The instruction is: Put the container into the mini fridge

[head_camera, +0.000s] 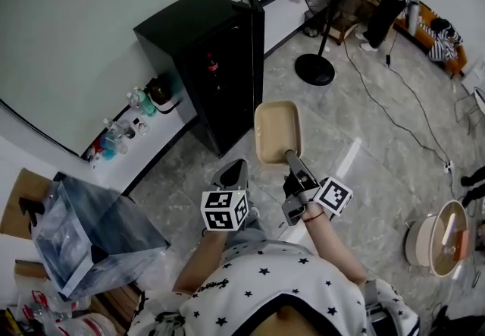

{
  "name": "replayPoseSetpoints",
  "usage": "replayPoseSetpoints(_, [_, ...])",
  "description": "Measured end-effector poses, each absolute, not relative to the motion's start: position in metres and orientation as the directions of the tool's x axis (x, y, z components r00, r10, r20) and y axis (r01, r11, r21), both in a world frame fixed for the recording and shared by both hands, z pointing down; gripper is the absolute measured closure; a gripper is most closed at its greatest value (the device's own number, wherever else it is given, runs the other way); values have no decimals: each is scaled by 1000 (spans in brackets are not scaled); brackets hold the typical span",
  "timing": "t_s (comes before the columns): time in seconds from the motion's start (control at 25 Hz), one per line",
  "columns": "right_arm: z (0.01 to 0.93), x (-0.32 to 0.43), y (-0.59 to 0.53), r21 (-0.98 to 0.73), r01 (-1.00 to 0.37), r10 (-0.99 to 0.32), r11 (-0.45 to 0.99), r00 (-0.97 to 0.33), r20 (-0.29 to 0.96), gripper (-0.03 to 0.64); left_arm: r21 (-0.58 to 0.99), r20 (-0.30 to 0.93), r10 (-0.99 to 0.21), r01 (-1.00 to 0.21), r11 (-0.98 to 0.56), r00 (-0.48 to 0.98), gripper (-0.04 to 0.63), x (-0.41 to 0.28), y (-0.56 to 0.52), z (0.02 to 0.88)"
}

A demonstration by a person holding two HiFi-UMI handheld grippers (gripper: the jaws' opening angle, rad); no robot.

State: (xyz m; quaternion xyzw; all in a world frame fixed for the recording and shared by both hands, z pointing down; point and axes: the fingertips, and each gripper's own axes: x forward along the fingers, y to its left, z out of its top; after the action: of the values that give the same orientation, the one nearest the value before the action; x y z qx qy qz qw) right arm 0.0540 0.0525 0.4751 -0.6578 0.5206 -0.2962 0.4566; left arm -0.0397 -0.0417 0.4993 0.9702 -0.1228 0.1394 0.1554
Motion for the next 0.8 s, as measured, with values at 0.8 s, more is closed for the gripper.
replayPoseSetpoints(0.8, [475, 143, -87, -919, -393, -962, -13, 255, -96, 402, 259, 324, -197, -287, -922, 925, 583, 49, -173, 506])
